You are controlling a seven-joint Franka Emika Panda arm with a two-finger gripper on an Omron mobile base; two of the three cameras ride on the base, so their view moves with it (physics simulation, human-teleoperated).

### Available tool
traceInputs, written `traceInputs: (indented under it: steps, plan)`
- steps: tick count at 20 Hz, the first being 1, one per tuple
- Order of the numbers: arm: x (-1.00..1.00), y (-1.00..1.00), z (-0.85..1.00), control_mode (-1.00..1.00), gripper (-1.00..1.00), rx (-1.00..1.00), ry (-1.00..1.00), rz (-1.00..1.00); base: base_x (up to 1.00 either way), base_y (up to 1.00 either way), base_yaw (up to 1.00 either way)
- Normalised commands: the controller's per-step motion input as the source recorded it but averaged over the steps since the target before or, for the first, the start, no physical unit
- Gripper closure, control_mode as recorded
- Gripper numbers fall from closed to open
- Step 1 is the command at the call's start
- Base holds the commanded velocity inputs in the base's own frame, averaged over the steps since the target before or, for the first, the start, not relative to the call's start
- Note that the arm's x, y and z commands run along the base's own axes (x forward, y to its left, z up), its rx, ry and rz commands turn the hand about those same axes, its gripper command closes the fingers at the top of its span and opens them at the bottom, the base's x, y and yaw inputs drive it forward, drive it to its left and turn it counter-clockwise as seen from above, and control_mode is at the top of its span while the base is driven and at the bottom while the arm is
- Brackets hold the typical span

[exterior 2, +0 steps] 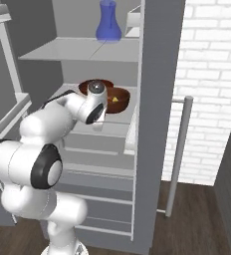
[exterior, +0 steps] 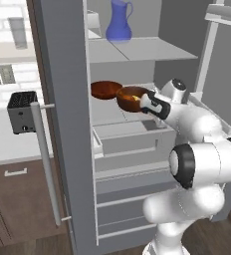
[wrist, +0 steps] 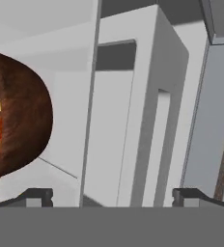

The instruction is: Pick the chicken drumstick and lemon wedge from their plates and place them in the bowl. Then put the bowl in the fridge.

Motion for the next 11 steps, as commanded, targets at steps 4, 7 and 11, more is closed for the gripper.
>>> traceInputs:
  steps: [4,7,11]
  plan:
    - [-1.0,0.29,0.24,-1.0,-1.0,-0.11,0.0,0.14,0.0,0.0,0.0]
    - [-1.0,0.2,0.12,-1.0,-1.0,-0.17,0.0,0.17,0.0,0.0,0.0]
    - [-1.0,0.02,0.0,-1.0,-1.0,-0.22,0.0,0.16,0.0,0.0,0.0]
